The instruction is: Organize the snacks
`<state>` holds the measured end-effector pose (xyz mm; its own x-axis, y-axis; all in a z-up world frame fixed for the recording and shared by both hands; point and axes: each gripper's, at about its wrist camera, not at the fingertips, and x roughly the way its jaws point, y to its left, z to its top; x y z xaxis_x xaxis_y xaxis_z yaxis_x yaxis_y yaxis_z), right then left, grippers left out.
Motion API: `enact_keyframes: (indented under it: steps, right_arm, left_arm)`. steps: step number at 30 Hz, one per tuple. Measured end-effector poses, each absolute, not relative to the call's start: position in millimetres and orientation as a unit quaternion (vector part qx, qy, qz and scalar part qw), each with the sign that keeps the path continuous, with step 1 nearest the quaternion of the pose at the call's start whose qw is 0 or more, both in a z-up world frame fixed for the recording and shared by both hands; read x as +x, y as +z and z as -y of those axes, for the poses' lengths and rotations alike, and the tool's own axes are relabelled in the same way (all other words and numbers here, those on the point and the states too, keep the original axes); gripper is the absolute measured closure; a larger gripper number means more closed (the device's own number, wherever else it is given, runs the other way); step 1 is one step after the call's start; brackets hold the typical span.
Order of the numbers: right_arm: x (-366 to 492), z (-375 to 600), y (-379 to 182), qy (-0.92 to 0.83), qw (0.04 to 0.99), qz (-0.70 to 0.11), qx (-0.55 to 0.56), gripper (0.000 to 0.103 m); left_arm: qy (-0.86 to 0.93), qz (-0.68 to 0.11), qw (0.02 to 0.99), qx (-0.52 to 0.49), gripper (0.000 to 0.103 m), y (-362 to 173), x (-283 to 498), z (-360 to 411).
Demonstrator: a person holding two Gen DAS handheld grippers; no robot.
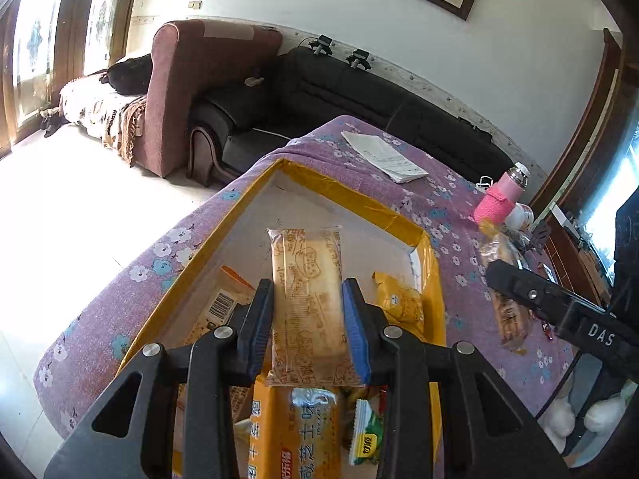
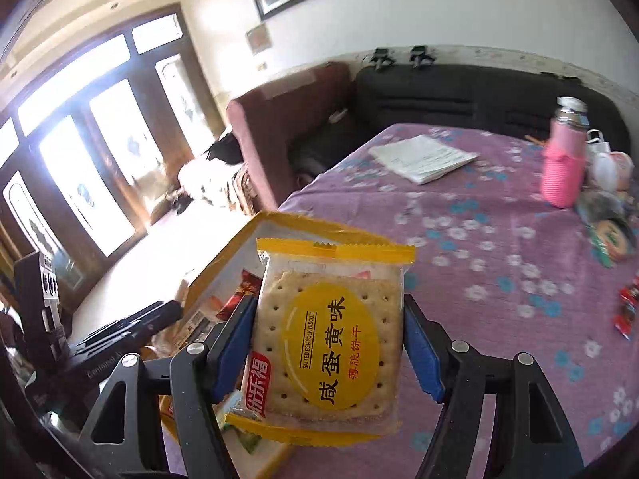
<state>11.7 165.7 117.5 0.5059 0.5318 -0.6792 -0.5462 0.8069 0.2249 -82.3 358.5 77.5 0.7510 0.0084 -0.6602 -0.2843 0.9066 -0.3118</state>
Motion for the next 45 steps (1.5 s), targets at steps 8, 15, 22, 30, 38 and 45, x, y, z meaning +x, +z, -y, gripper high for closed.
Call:
enact_keyframes:
  steps: [8, 15, 22, 30, 38, 45]
  right_arm:
    - [44.9, -239.5, 64.0, 0.304, 0.844, -0.44, -0.043, 0.032]
    - [66.4, -259.9, 45.1, 0.289, 0.84, -0.457, -0.048, 0.032]
    - [75.1, -262.8, 42.1, 0.294, 0.832, -0.471, -0.021, 0.032]
    - [55.1, -235.4, 76.1, 0.298, 0.85, -0.435, -0.005, 0.032]
    - [10.7, -184.4, 103.4, 0.306, 0.865, -0.397, 0.0, 0.032]
    - [-36.0, -121.0, 115.7, 0.309, 0.877, -0.369, 0.004, 0.032]
  left_arm:
    - [0.075, -0.369, 0.9, -0.222, 0.071, 54.0, -67.8, -376.2]
    - [0.08, -0.372, 0.899, -0.216, 0.07, 48.9, -62.0, -374.7]
    - [0.085, -0.36, 0.907, -0.201, 0.055, 59.2, -70.1, -366.2]
    - [0.097, -0.341, 0.919, -0.173, 0.048, 76.8, -92.2, -345.3]
    - [0.108, -0.324, 0.928, -0.148, 0.043, 93.7, -120.2, -318.6]
    - [0.102, -0.312, 0.936, -0.126, 0.039, 109.4, -137.9, -284.0]
